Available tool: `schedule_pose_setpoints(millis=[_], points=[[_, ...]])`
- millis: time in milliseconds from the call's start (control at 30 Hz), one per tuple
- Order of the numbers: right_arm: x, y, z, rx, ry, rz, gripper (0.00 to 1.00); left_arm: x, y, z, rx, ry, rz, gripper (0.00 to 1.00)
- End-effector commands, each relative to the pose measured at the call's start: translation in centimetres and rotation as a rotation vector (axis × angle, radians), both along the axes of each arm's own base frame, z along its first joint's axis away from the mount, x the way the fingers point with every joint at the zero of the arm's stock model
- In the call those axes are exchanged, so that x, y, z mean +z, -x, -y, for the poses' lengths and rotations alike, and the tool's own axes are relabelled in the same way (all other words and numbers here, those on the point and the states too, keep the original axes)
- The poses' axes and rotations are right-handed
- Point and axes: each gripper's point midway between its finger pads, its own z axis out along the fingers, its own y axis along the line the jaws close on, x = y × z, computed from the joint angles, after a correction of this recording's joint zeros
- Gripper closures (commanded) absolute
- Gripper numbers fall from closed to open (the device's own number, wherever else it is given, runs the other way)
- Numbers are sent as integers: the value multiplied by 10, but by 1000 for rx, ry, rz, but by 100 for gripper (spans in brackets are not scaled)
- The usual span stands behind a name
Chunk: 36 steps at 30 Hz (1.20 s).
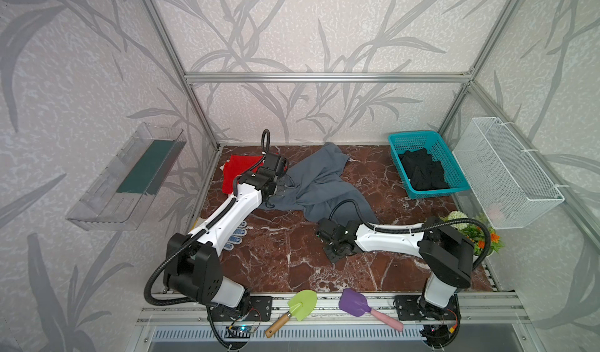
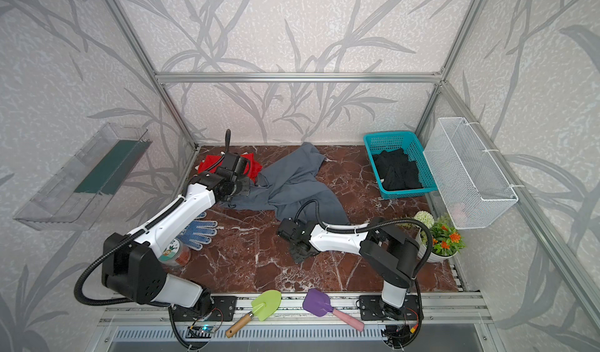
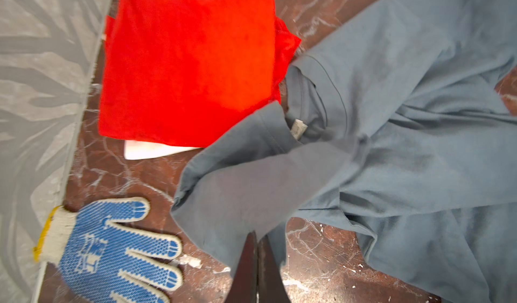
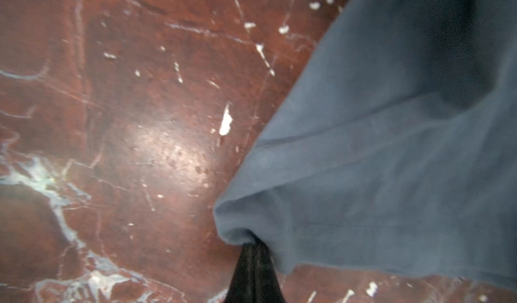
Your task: Fold and stack the t-shirts
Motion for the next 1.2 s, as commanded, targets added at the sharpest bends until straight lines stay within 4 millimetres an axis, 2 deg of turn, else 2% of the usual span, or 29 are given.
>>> schedule_pose_setpoints(millis=[0,33,133,200,333,433,567,767,900,1067,1167], points=[[30,-13,34,-67,63,87,100,13,15,-22,31,-48,7,100],[41,-25,46,-114,56,107,100,19,17,-27,37,-52,18,100],[92,-47,75,-141,2,197,100,38,21,-39,56,-58,66,100],[131,-63,95,-179,-49,268,100,54,21,-45,60,-65,113,100],[222,-89,137,-216,-132,518,100,97,20,-53,57,-83,213,100],[286,-99,164,-256,-169,652,100,140,17,-56,45,-104,289,100],[355,-105,175,-249,-181,796,100,215,21,-60,31,-116,446,100],[460,-96,183,-260,-304,1012,100,340,48,-67,27,-109,726,100],[526,-77,190,-240,-397,1143,100,408,78,-73,21,-110,891,100],[589,-47,207,-233,-493,1288,100,468,122,-80,19,-78,1076,100],[617,-22,215,-213,-576,1357,100,497,156,-87,29,-55,1187,100]])
